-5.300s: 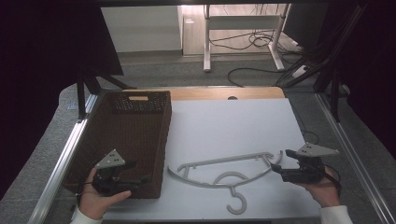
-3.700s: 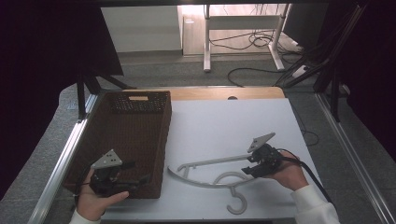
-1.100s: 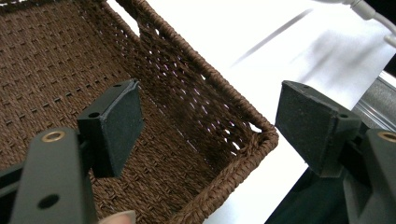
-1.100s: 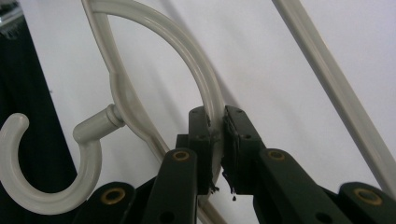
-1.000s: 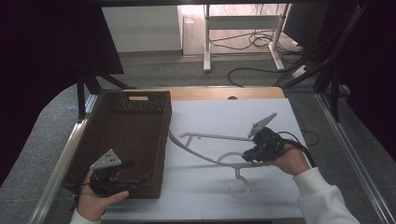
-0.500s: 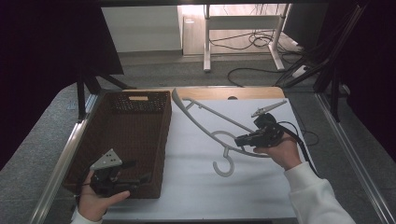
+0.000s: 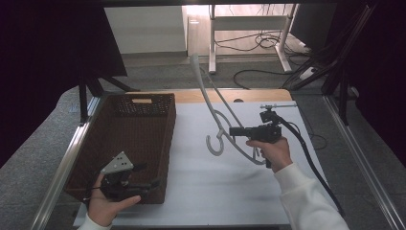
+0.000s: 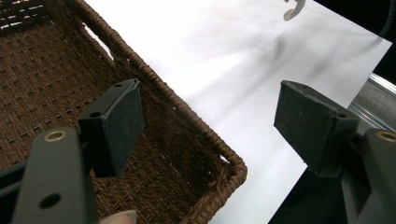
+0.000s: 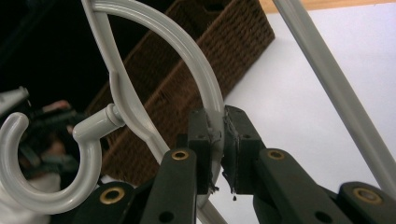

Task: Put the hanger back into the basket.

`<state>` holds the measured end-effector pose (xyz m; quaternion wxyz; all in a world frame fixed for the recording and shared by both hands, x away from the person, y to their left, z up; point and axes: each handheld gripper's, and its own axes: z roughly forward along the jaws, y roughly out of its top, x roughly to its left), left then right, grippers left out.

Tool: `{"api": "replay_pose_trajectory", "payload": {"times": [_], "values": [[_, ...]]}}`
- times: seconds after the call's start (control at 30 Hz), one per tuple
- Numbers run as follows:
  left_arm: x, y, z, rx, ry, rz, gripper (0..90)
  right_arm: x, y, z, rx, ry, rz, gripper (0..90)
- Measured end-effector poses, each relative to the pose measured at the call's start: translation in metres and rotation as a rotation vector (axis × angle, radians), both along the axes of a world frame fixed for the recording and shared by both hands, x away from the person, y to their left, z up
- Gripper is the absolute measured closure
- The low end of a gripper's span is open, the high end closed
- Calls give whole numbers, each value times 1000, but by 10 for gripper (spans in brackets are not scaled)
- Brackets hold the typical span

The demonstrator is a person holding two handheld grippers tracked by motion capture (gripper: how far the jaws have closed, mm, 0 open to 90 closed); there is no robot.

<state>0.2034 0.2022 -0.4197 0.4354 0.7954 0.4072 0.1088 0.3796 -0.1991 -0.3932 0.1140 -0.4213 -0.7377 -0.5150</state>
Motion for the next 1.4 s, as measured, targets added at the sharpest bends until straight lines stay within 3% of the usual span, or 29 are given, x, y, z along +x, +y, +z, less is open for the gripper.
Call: {"api": "replay_pose_trajectory", "payload": {"times": [0.17, 0.3, 0.4, 0.53, 0.57, 0.7, 0.87, 1.03, 1.13, 1.27, 1.33, 1.4], "values": [[2, -6, -2, 2, 7, -9, 233, 3, 4, -6, 36, 21, -28, 813], [4, -19, 0, 8, 2, -33, 235, 6, 7, -15, 122, 72, -66, 812], [6, -25, 0, -1, 7, -48, 243, 7, 8, -19, 151, 88, -74, 812], [12, -41, 3, -29, 8, -70, 256, 8, 12, -21, 193, 117, -75, 812], [14, -46, 5, -37, 8, -76, 267, 7, 13, -21, 224, 135, -74, 812], [25, -65, 7, -92, 15, -99, 288, 6, 16, -21, 276, 155, -84, 812], [45, -92, 1, -131, 53, -129, 311, 3, 19, -21, 297, 163, -84, 812], [53, -108, -1, -144, 59, -155, 330, 1, 20, -20, 322, 175, -78, 812], [60, -117, -2, -190, 65, -179, 363, 0, 20, -19, 343, 174, -80, 812], [70, -130, -6, -219, 42, -192, 394, -2, 21, -17, 372, 180, -89, 812], [77, -136, -10, -261, 50, -203, 403, -2, 21, -17, 377, 182, -93, 812], [83, -141, -13, -267, 37, -191, 419, -2, 23, -18, 381, 188, -94, 812]]}}
